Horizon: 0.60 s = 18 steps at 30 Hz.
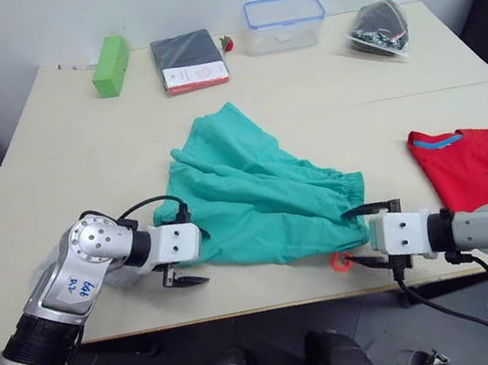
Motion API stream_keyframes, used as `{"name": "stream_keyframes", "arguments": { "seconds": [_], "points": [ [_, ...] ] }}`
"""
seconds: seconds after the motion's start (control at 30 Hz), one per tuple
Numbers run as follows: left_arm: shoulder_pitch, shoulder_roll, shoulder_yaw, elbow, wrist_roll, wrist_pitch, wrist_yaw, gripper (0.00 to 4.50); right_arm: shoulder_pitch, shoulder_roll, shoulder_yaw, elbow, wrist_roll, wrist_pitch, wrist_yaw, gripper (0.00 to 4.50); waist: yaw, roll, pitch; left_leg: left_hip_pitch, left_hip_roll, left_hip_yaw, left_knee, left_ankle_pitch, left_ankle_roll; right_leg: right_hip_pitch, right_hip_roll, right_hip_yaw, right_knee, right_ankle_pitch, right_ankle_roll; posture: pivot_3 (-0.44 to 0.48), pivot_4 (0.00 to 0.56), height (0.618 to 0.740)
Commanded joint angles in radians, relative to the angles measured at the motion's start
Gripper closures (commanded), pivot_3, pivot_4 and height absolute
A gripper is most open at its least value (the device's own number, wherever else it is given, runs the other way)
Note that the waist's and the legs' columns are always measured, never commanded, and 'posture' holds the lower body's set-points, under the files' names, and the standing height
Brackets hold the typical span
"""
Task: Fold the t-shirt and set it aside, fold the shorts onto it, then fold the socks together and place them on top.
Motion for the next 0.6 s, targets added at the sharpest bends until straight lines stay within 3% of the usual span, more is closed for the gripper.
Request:
{"name": "stream_keyframes", "arguments": {
  "seconds": [0.03,0.27,0.33,0.37,0.6],
  "points": [
    [0.023,0.012,0.025,0.015,0.018,0.037,0.02,1.53,-0.013,0.012,-0.017,-0.002,0.008,-0.02,-0.013,2.06,-0.001,0.0,0.0,0.0,0.0,0.0,0.0,0.0,0.0,0.0,0.0,0.0,0.001,0.0,0.0,0.0,0.15,0.74],
    [0.039,0.016,0.043,0.005,-0.015,0.077,-0.003,3.74,-0.032,0.003,-0.018,0.031,0.022,-0.055,0.008,4.5,-0.001,0.0,0.0,0.0,0.0,0.0,0.0,0.0,0.0,0.0,0.005,0.0,0.001,0.0,0.0,0.0,0.15,0.74],
    [0.045,0.019,0.055,-0.017,-0.039,0.112,-0.016,4.35,-0.044,0.001,-0.017,0.04,0.03,-0.062,0.021,4.5,-0.001,0.0,0.0,0.0,0.0,0.0,0.0,0.0,0.0,0.0,0.005,0.0,0.002,0.0,0.0,0.0,0.15,0.74],
    [0.048,0.021,0.06,-0.027,-0.048,0.127,-0.022,4.44,-0.048,0.001,-0.017,0.043,0.033,-0.064,0.027,4.5,-0.002,0.0,0.0,0.0,0.0,0.0,0.0,0.0,0.0,0.0,0.005,0.0,0.002,0.0,0.0,0.0,0.15,0.74],
    [0.173,0.177,0.161,-0.254,-0.31,0.421,-0.21,4.44,-0.122,-0.069,-0.031,0.105,0.192,-0.124,0.258,4.5,-0.024,0.0,0.0,0.0,0.001,0.0,0.0,0.0,-0.001,-0.001,0.007,-0.001,0.002,-0.001,-0.001,0.0,0.15,0.74]
  ]
}}
